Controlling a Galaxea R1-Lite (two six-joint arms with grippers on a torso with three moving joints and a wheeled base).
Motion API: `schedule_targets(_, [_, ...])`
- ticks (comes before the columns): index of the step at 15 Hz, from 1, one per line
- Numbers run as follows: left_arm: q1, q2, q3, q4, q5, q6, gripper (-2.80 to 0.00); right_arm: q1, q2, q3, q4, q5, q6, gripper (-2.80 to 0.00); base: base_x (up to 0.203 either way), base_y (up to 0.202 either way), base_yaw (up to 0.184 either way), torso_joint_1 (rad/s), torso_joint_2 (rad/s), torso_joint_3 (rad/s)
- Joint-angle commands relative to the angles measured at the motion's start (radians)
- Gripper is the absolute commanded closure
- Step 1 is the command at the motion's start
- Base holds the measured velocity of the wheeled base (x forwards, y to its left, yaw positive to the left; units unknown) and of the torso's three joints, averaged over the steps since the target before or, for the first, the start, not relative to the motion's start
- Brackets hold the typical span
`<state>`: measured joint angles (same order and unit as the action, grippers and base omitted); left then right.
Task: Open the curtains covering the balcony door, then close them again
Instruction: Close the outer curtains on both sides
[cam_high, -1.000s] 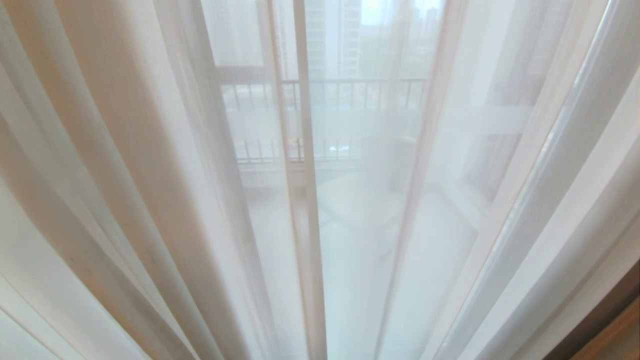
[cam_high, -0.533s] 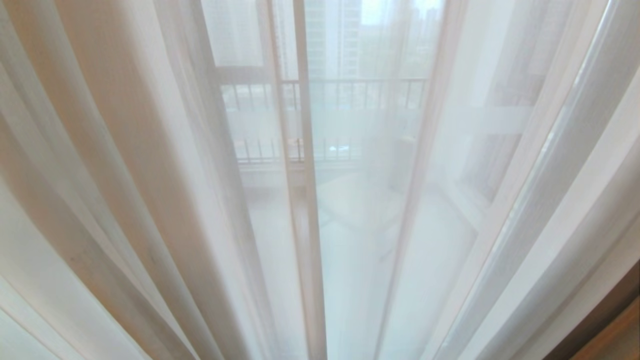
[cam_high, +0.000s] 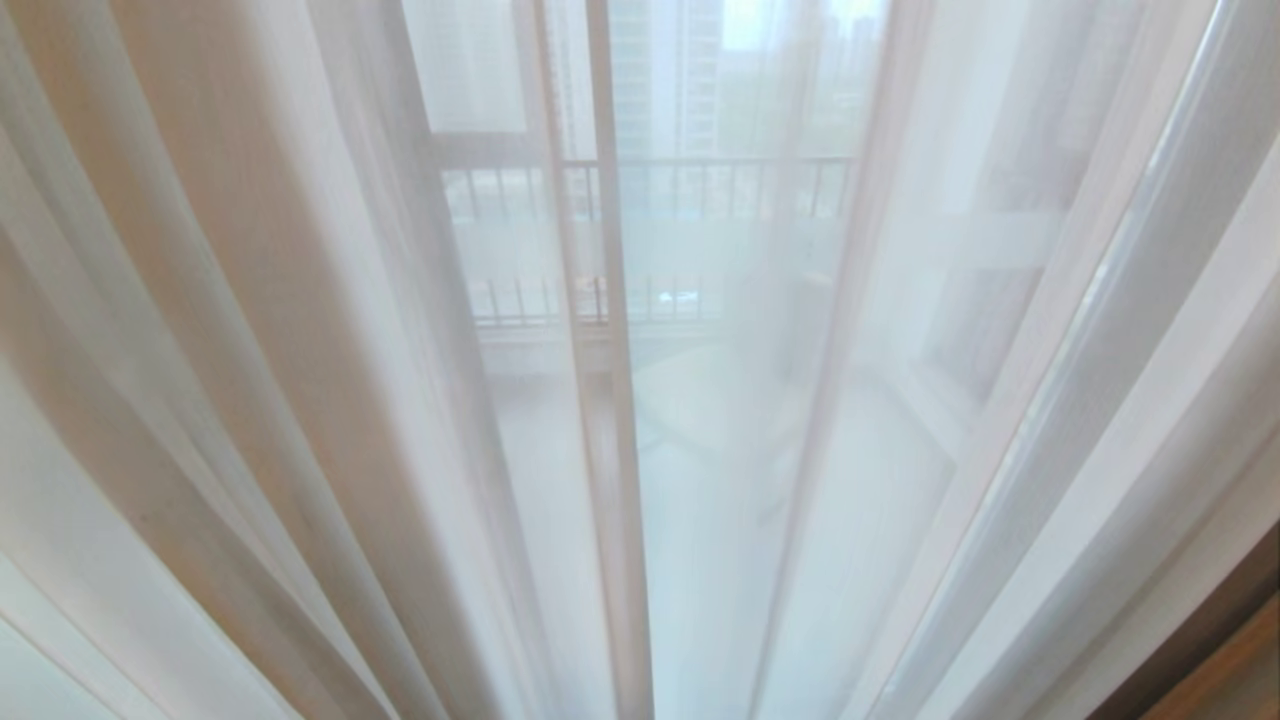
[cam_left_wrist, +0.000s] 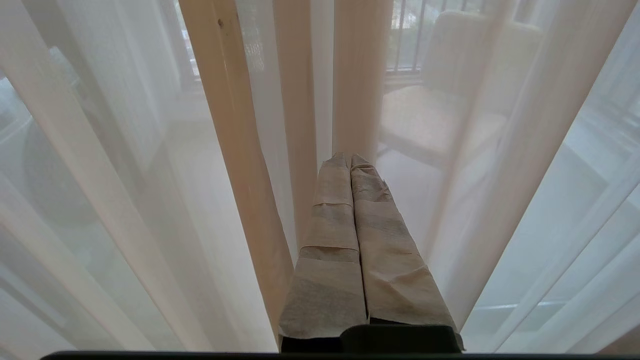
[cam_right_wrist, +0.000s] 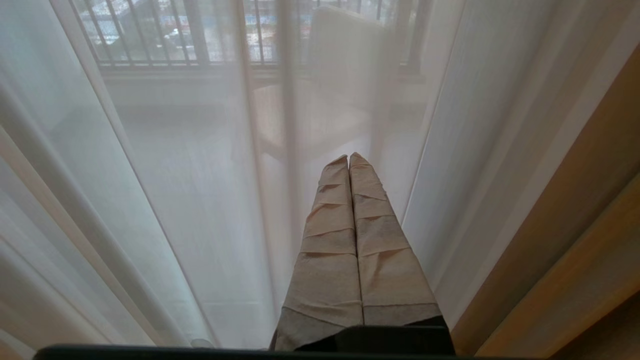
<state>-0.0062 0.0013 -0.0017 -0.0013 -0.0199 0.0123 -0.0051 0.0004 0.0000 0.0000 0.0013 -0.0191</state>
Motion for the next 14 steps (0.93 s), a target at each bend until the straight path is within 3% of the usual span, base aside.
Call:
schedule_targets(1, [0.0,-0.001,0.0,0.0,0.0,0.0,0.0,-0.001,0.0,0.0,0.0,0.0,-0.001,0.0,0.0,0.0,0.0,0.0,0.0,0.0])
schedule_targets(6, [0.0,-0.001,0.0,0.0,0.0,0.0,0.0,0.001,0.0,0.0,0.0,0.0,-0.001,0.0,0.002,-0.032,0.001,-0.001,0.0,0.002])
schedule_targets(14, [0.0,-0.001,0.0,0.0,0.0,0.0,0.0,0.001,0.0,0.0,0.0,0.0,-0.001,0.0,0.0,-0.186,0.001,0.002,0.0,0.003])
